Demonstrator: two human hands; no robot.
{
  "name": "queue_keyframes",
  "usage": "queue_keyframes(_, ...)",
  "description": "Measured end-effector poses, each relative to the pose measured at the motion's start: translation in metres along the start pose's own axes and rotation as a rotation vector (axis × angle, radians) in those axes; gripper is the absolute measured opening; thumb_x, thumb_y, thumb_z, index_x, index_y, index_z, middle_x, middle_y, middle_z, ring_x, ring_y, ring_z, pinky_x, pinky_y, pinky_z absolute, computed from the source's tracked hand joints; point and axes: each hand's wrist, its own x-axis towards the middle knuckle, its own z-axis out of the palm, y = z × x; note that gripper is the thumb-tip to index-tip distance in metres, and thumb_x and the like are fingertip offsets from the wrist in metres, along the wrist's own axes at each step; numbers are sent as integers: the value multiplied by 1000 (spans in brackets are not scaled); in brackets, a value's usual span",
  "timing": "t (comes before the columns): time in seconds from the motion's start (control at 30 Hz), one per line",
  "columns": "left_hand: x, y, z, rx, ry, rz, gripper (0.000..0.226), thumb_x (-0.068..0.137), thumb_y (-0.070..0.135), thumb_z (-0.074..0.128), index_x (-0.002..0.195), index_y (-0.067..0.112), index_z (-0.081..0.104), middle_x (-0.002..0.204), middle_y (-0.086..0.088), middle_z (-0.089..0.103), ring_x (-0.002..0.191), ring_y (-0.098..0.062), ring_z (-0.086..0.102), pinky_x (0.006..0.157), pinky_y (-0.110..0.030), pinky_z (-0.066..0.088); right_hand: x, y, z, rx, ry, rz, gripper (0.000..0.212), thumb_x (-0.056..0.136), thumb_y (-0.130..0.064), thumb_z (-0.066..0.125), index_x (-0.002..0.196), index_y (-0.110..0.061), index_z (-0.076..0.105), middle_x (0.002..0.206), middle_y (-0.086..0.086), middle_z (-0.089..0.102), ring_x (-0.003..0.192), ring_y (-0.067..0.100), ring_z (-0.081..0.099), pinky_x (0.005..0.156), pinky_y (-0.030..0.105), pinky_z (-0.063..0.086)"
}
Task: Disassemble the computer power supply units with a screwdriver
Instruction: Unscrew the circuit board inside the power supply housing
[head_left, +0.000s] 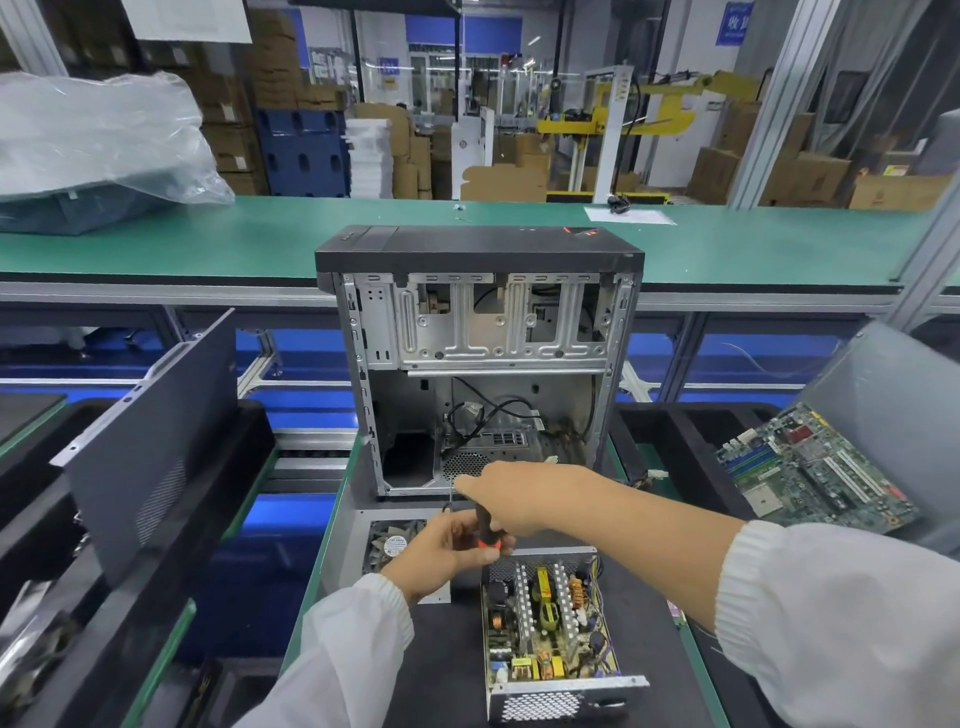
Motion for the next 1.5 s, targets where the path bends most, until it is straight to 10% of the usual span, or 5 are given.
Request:
queue_keyframes(0.23, 1, -1, 2, 9, 33, 39, 23, 88, -6, 65, 108, 3, 66, 100, -13, 71, 101, -28, 68, 94, -32, 52, 5, -3, -8, -103, -24, 163, 46, 94, -48, 51, 118, -8, 56, 114, 8, 60, 86, 25, 56, 63, 34, 40)
queue_keyframes(0.73, 3, 6, -4, 35, -35, -18, 30, 89, -4, 64, 118, -10, 60, 115, -20, 69, 109, -21, 67, 93, -21, 48, 5, 0, 2, -157, -15, 6, 48, 90, -9, 61, 131, -13, 37, 118, 12, 48, 104, 31, 52, 67, 39, 39)
queue_keyframes(1.0, 2, 7, -1, 53, -3, 16, 26, 88, -7, 64, 114, -7, 63, 110, -22, 69, 104, -23, 68, 95, -27, 50, -1, 2, 1, -9, 37, 146, 47, 93, -45, 55, 121, -7, 47, 115, 11, 53, 99, 31, 58, 67, 37, 40)
queue_keyframes(1.17, 3, 10, 0, 49, -33, 3, 28, 86, -9, 66, 113, -6, 63, 107, -18, 69, 101, -19, 67, 90, -24, 50, 1, -5, 3, -15, 50, 171, 26, 99, -29, 46, 101, -7, 58, 105, 12, 66, 73, 25, 55, 66, 35, 41)
queue_keyframes(1.5, 6, 4, 0, 84, -28, -15, 29, 87, -3, 67, 115, -3, 65, 112, -17, 71, 111, -26, 66, 100, -29, 48, -5, 4, 4, -165, -46, -61, 42, 89, -7, 61, 126, -14, 43, 118, 10, 46, 99, 27, 54, 70, 37, 40)
